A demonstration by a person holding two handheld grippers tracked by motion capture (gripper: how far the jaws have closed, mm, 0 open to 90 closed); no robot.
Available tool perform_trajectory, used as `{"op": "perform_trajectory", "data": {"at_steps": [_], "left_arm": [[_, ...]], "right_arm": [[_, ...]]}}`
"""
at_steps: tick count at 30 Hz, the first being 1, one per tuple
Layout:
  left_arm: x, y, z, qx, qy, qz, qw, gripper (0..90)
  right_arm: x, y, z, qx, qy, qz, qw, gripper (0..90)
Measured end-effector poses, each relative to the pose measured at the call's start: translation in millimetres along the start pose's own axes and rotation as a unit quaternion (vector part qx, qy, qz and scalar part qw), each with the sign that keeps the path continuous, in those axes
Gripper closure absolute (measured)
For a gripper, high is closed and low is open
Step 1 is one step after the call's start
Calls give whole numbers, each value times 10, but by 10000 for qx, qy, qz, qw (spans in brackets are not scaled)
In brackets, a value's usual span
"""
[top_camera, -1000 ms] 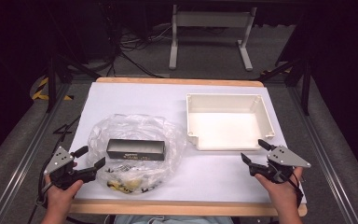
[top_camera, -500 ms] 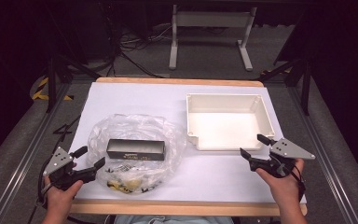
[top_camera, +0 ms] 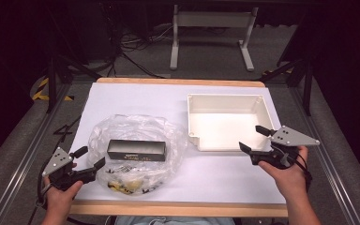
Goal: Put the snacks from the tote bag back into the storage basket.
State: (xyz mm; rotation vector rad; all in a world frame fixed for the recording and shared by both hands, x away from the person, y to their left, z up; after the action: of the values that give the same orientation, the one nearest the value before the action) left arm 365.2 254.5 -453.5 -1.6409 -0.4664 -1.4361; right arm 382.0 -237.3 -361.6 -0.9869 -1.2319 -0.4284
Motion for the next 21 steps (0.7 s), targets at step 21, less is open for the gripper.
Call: {"op": "perform_trajectory", "data": {"at_steps": [21], "left_arm": [[6, 23, -14, -6, 67, 22, 10000, 191]], "right_arm": [[226, -10, 105, 846, -135, 237, 9960, 188]]}}
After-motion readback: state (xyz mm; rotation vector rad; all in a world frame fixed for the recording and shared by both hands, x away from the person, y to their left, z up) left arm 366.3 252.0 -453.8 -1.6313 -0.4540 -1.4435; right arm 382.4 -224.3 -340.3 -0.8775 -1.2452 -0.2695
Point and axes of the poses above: each handheld gripper's, and its own axes: y roughly forward along the jaws, x roughly out of its top, z roughly to its left, the point moved 8 cm from there along y, roughly forward along the jaws, and after that the axes turned 10 degrees about y, right-handed, at the moved point
